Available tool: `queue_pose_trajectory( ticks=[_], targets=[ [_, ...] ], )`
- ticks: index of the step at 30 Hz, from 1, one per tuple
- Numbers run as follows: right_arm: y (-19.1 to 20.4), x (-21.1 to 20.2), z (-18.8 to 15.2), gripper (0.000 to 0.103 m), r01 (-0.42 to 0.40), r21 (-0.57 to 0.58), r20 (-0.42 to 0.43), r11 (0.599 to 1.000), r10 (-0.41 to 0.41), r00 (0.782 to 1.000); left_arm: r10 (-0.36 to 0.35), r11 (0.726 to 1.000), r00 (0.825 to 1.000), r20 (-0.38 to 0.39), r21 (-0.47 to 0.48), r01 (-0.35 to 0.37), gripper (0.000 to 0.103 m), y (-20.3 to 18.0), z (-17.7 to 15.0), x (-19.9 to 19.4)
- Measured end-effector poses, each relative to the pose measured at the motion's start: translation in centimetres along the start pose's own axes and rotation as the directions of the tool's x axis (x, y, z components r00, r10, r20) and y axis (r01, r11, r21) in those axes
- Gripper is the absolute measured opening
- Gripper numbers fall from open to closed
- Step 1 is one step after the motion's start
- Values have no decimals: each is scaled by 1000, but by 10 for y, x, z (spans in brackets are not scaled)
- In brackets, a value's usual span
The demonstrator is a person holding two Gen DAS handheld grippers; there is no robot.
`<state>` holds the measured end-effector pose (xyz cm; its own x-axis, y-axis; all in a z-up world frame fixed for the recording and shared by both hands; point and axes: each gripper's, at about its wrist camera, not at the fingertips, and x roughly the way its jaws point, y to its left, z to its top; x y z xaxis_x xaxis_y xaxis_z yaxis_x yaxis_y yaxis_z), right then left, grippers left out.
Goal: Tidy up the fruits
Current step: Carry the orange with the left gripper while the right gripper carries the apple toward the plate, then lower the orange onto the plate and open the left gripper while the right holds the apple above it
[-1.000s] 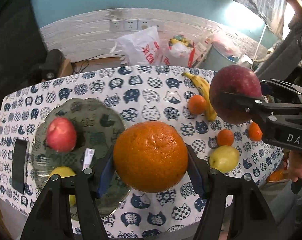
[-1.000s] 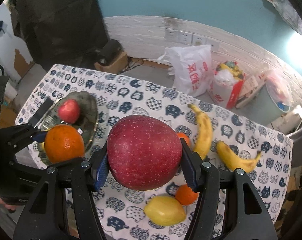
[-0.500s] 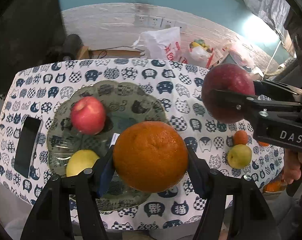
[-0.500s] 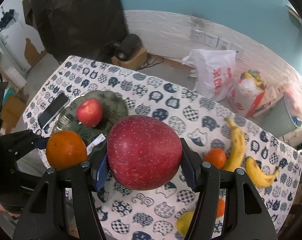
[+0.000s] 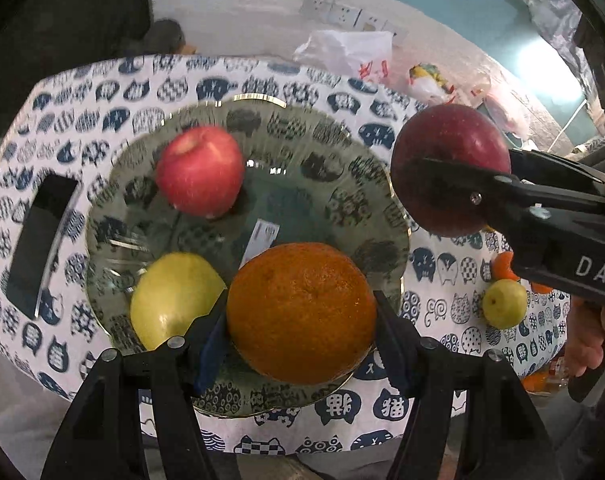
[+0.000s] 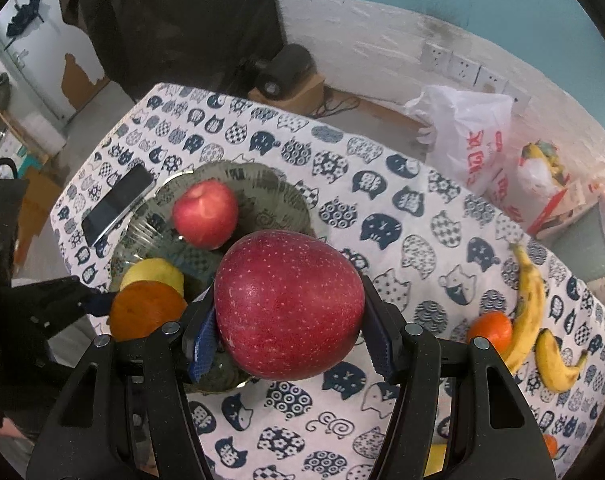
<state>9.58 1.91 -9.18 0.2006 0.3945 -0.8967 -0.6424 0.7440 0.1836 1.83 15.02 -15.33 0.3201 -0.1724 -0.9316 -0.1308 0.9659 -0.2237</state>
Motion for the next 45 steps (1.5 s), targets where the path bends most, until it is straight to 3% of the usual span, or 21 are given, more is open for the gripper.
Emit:
queue_pose_trajectory(
  ticks=[17, 39, 45],
  targets=[
    [21, 43, -5, 62, -48, -39, -63, 998, 46, 997, -2, 998, 996, -90, -56, -3, 67, 12, -15, 28],
    [24, 60, -11, 63, -54, -19, -108, 998, 51, 993, -5, 998, 998, -68, -68, 1, 72, 18, -8, 20],
    [19, 48, -8, 66, -50, 16, -66, 999, 51, 996, 10, 998, 997, -75, -62, -15, 73, 16, -13, 18]
  ],
)
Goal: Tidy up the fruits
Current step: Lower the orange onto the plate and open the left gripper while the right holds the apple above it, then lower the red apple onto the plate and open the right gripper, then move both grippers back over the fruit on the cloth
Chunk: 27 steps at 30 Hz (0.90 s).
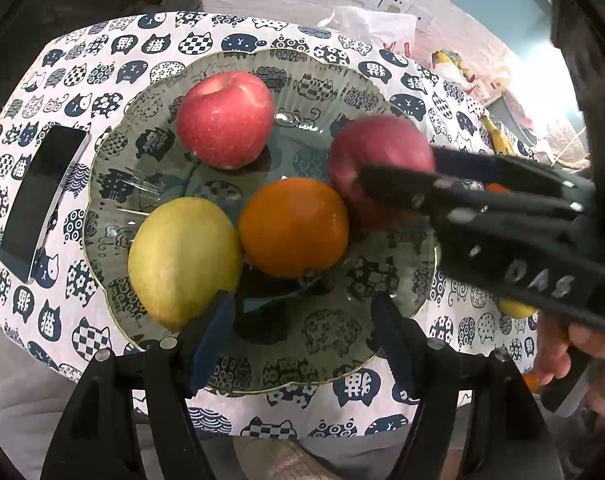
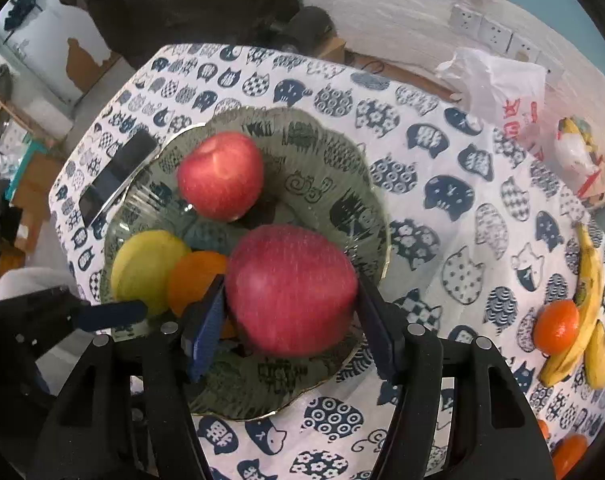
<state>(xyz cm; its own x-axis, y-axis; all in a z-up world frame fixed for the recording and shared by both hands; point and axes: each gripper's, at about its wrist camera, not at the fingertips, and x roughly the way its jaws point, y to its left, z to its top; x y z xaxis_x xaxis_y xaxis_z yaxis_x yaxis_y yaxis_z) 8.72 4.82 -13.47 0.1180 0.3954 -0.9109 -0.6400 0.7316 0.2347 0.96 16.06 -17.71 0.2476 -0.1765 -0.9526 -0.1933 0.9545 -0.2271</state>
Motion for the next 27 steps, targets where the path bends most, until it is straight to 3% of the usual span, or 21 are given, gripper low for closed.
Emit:
queue_pose_trajectory(
  ticks=[3, 11, 22, 27],
  targets=[
    [-3, -14, 2, 75, -2, 21, 51, 1000, 1, 999, 2, 1000, 1000, 3, 6, -2, 73, -1, -3, -3],
    [-6, -37, -1, 76, 4, 28, 87, 1000, -7, 996, 16, 999, 1000, 26, 37, -17, 73, -11, -5, -13],
    [-14, -83, -21, 77, 130, 8, 143, 991, -130, 981, 79, 989, 990, 114, 115, -92, 78, -40, -7, -38],
    [-26, -105, -36, 83, 181, 27, 155, 983, -183, 971, 91, 982, 985, 144, 150, -112, 80, -59, -10, -50]
  ],
)
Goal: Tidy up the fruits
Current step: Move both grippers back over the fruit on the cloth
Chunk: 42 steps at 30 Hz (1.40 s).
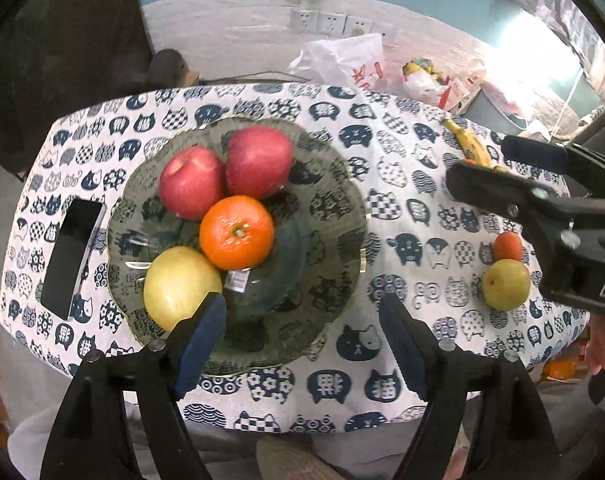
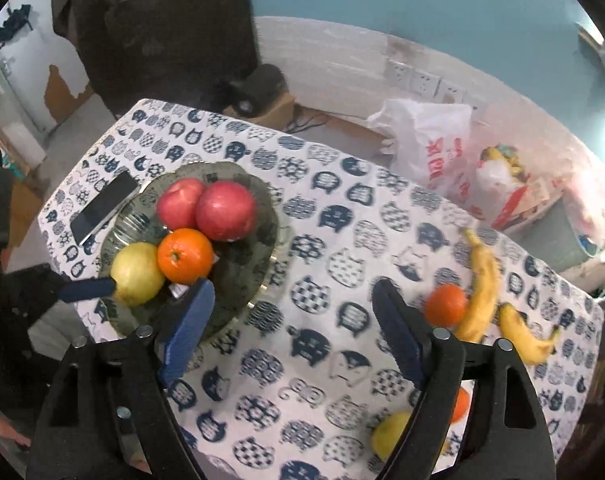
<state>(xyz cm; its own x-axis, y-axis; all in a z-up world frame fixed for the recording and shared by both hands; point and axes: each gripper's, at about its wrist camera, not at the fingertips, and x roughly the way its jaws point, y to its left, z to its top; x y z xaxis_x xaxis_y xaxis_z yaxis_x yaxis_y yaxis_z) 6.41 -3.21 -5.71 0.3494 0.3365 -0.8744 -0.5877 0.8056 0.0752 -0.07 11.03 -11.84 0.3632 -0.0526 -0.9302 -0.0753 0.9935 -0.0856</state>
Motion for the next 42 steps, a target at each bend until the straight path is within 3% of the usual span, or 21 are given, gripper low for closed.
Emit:
queue_pose_trajectory(
  ticks=[8, 20, 31, 42],
  targets=[
    [-33, -29, -23, 85, 61, 35, 6, 998, -61, 998, 28, 993, 998, 50, 110, -34, 80, -43, 6, -15],
    [-93, -64, -62, 86, 134, 100, -10, 986, -134, 991, 47, 962, 995, 93, 262, -70, 82, -110, 9, -25],
    [-137, -81, -88, 86, 202, 143, -25, 969, -201, 979, 15, 939, 997, 74, 341, -40, 82, -157, 10, -18],
    [-192, -78, -119, 86, 243, 240, -93, 940, -227, 969, -25, 931, 999, 38, 364, 9, 82, -189, 22, -1]
  ],
)
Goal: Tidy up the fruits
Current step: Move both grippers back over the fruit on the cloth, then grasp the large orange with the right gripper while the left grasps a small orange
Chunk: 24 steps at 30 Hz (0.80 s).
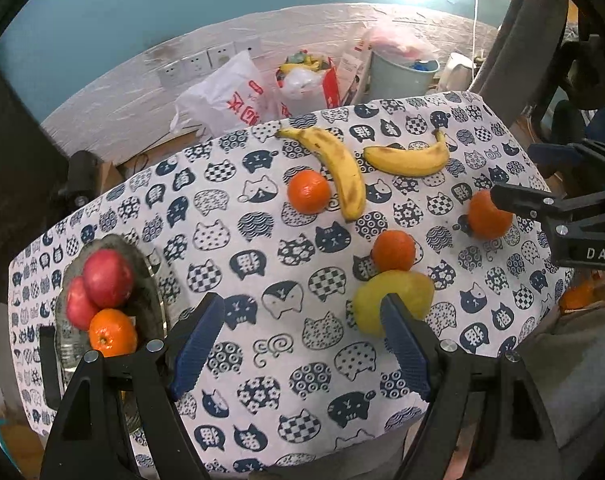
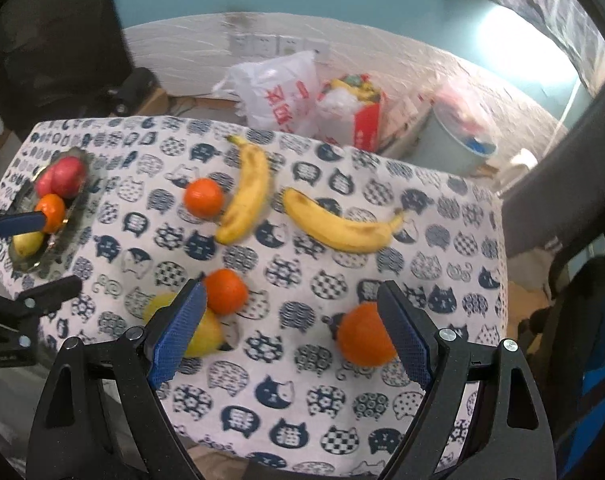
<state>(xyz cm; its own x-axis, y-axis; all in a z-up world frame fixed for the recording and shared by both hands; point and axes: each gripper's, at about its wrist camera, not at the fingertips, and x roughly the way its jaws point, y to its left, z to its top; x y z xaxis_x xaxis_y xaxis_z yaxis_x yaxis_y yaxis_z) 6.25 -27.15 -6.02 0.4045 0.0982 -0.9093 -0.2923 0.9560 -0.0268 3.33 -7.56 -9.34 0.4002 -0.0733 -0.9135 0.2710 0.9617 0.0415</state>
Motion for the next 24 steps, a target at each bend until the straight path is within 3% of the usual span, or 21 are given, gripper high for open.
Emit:
queue_pose_trajectory(
  ticks=[12, 24],
  targets=[
    [-56, 48, -22, 86, 30, 115, -127, 993, -16, 992, -62, 998, 997, -56, 9, 62, 82, -20, 19, 42],
    [-74, 99, -45, 86, 41, 144, -240, 989, -6, 971, -104, 994, 987, -125, 33, 108, 82, -43, 33, 85]
  ],
)
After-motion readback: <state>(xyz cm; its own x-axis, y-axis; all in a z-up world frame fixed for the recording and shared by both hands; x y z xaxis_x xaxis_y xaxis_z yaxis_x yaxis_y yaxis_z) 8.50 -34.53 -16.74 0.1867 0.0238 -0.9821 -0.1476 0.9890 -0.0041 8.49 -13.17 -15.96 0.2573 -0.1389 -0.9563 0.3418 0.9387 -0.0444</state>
